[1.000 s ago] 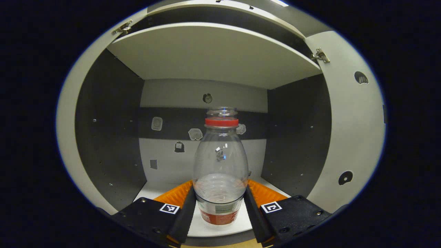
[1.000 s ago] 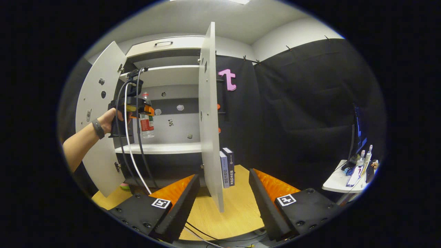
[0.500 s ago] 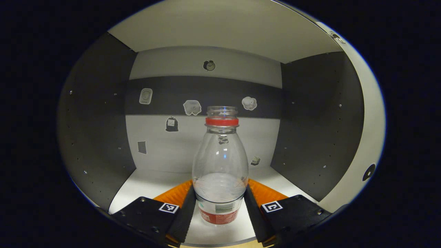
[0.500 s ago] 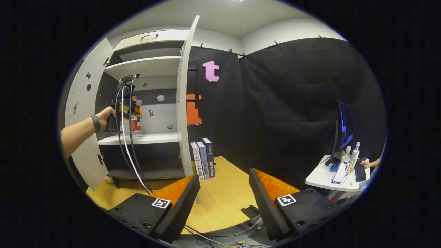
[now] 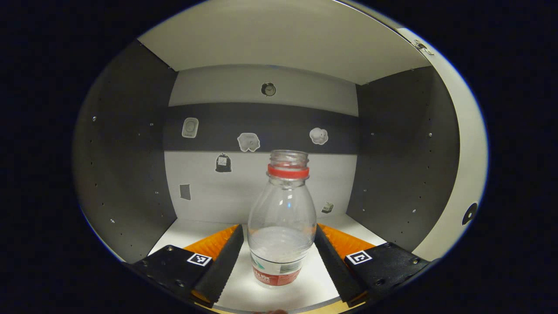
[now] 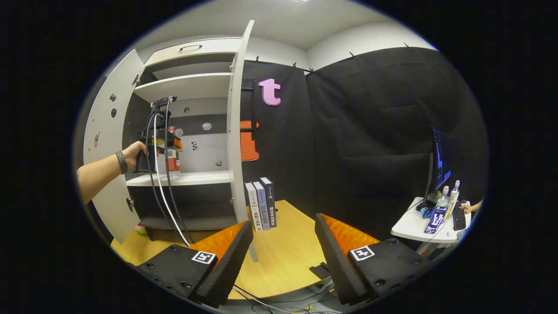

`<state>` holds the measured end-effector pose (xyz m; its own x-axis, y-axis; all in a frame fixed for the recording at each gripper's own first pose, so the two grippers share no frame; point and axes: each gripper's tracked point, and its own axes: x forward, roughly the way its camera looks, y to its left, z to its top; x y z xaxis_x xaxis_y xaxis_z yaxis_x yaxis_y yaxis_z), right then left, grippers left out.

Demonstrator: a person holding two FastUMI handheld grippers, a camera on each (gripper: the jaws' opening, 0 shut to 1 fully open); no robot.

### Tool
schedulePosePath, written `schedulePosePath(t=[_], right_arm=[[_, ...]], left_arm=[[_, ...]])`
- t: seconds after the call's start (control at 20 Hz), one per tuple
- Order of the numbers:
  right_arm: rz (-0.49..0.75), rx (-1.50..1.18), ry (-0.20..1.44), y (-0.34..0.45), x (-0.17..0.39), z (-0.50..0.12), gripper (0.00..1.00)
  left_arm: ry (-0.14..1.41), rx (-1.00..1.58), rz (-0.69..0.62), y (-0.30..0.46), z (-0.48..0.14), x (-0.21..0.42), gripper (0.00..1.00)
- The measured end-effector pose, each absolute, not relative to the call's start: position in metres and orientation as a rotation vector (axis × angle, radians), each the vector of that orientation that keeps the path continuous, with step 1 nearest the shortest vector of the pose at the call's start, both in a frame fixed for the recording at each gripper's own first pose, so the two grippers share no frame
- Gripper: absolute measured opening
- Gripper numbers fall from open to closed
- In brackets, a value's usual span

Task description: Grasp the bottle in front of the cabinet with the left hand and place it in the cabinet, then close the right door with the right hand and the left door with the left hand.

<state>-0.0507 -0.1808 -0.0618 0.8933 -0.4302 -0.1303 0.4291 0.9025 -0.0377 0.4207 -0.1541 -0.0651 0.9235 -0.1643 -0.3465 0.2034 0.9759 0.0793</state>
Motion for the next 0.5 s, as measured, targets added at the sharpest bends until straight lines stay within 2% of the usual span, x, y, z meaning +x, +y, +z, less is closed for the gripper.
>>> schedulePosePath(t=[0.25, 0.5], right_arm=[[-0.42, -0.01, 0.13, -0.175, -0.046, -0.059, 0.96], [-0.328, -0.03, 0.082, -0.17, -0.029, -0.046, 0.96]], left_arm=[[0.183, 0.083, -0.213, -0.165, -0.007, 0.408, 0.95], [0.008, 0.042, -0.196, -0.162, 0.073, 0.345, 0.92]])
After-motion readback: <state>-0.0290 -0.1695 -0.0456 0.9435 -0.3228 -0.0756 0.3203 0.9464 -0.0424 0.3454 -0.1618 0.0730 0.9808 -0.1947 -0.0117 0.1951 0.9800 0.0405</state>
